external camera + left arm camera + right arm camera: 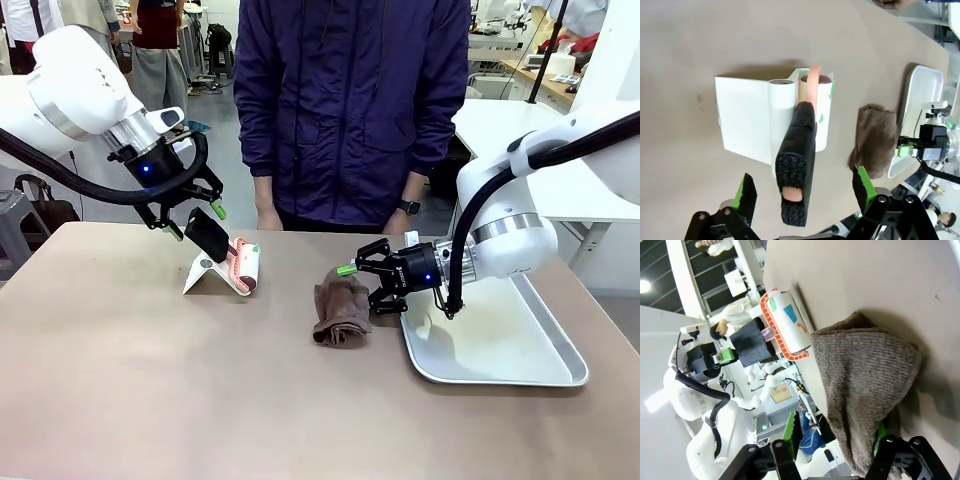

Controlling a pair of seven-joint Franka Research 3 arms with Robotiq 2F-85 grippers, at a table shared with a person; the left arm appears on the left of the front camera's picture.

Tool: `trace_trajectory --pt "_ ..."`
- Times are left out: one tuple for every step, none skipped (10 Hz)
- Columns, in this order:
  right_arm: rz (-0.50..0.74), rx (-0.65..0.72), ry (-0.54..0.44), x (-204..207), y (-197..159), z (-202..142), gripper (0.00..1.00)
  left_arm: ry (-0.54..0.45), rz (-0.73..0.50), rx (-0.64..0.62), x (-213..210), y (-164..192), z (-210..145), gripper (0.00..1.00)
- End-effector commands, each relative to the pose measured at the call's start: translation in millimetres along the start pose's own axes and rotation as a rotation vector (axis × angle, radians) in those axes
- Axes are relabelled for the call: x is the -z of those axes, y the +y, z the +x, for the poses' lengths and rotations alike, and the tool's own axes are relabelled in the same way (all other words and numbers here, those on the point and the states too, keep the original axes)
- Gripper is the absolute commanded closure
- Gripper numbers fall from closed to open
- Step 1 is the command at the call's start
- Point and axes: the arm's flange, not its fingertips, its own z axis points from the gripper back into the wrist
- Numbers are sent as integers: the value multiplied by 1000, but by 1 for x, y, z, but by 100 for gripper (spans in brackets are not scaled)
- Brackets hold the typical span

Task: Clean the surface of the table.
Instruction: Return the Lint Roller and towel to their original positions.

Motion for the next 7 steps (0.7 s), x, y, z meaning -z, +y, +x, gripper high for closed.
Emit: trace_trajectory --pt "-46 -2 8 1 17 -3 0 -17 -18 -28 -14 5 -10 0" --pt "-109 -20 -12 1 33 -7 0 -28 -35 -21 -19 7 -16 0" --pt "-195 -51 -25 5 52 -11 0 -38 -57 -7 -23 10 -22 0" --pt "-305 -71 -45 11 76 -13 0 -48 -83 1 -30 14 -31 0" --pt "-422 -78 -80 16 95 -15 0 -59 -110 5 -36 21 -40 0" --pt "-570 -77 -115 20 111 -16 0 -69 -138 5 -44 29 -50 0" --pt "-710 -78 -174 19 123 -19 0 -75 -173 0 -54 40 -63 0"
